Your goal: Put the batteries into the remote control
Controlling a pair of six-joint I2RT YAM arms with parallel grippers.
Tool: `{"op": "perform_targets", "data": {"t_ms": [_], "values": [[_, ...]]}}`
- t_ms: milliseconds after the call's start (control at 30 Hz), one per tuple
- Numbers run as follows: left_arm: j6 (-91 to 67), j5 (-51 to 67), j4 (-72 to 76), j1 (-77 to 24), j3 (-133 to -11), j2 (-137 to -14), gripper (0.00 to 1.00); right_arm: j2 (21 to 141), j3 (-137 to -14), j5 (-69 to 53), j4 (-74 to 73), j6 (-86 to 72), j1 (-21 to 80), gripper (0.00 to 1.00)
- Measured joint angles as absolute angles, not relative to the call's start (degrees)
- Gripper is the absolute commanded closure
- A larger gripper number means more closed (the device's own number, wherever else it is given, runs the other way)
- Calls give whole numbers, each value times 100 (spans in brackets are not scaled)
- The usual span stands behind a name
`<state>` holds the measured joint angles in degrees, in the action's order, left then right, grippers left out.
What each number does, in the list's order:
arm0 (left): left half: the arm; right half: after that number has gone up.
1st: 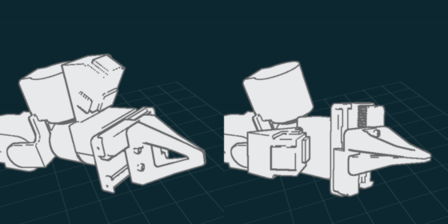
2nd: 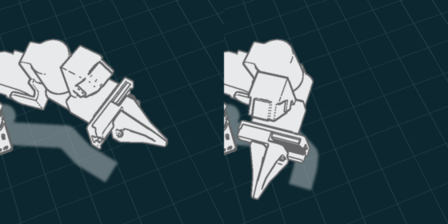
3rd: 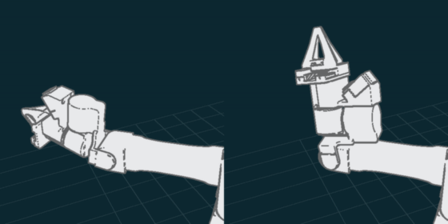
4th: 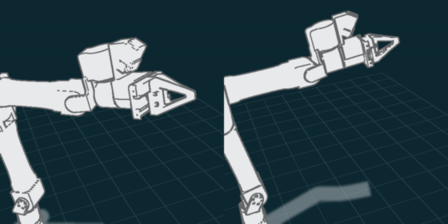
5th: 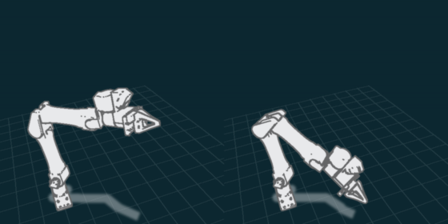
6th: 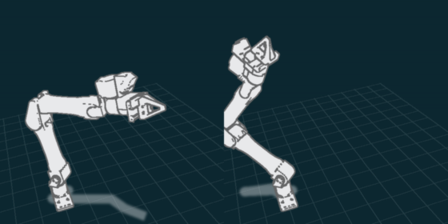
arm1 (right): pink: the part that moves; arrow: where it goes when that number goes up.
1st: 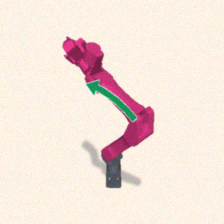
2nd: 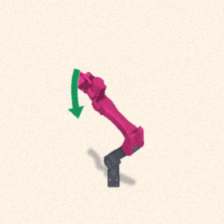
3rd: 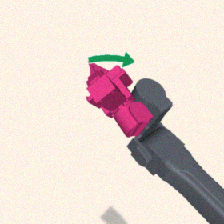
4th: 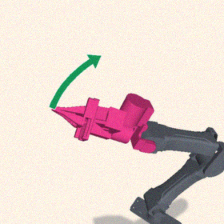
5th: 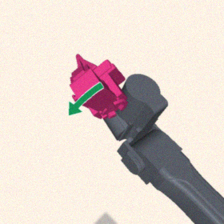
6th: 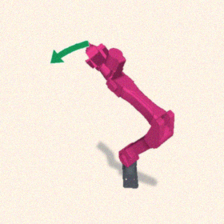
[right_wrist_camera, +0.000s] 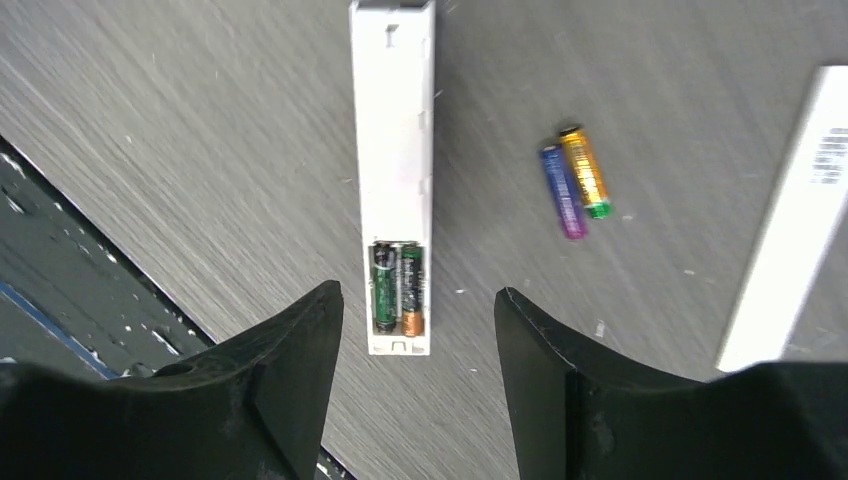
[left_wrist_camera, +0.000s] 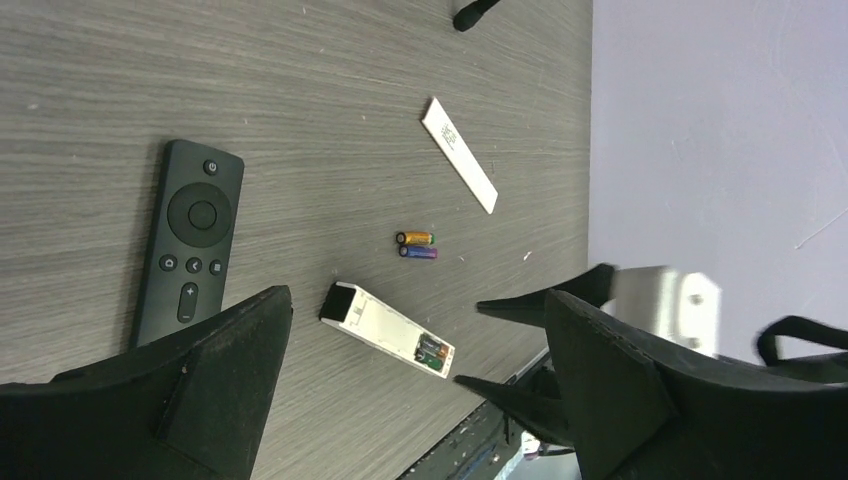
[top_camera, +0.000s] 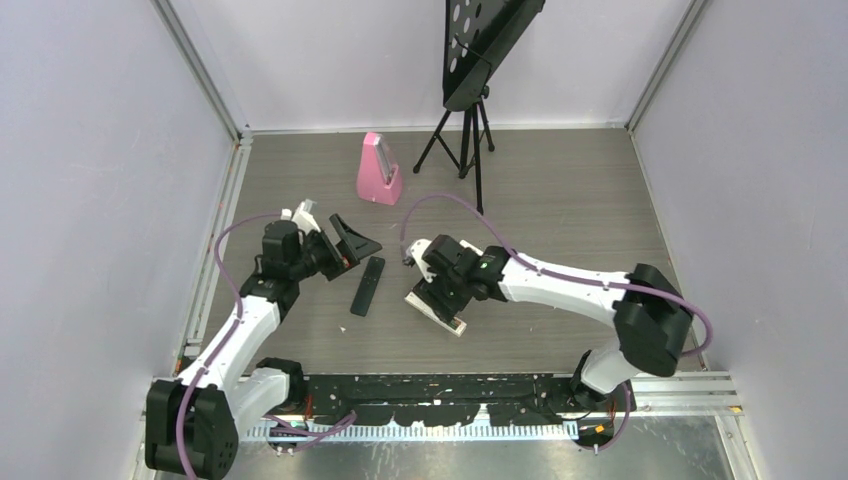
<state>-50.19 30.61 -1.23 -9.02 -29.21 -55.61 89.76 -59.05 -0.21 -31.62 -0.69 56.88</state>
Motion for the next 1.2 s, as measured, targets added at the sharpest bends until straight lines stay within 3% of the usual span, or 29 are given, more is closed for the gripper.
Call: {"op": "perform_targets", "data": {"t_ms": [167, 200, 267, 600, 1200], "values": [[-4847, 3044, -204, -897, -3065, -5566, 0, 8552, -6158, 397, -3225, -309, 5201, 35], [-4821, 3046, -204, -897, -3076, -5570, 0, 8565, -6230, 499, -3227, -353, 4991, 28], [-4772, 3059, -200, -899, -3085, -5607, 0, 8731, -6438, 698, -3334, -434, 4606, 23], [-4762, 3564, 43, -899, -3087, -6132, 1, 10842, -7745, 1286, -3988, -388, 3544, 31], [-4901, 4064, 399, -899, -3087, -6224, 1, 11445, -8302, -172, -4211, 1286, 3124, 35]]}}
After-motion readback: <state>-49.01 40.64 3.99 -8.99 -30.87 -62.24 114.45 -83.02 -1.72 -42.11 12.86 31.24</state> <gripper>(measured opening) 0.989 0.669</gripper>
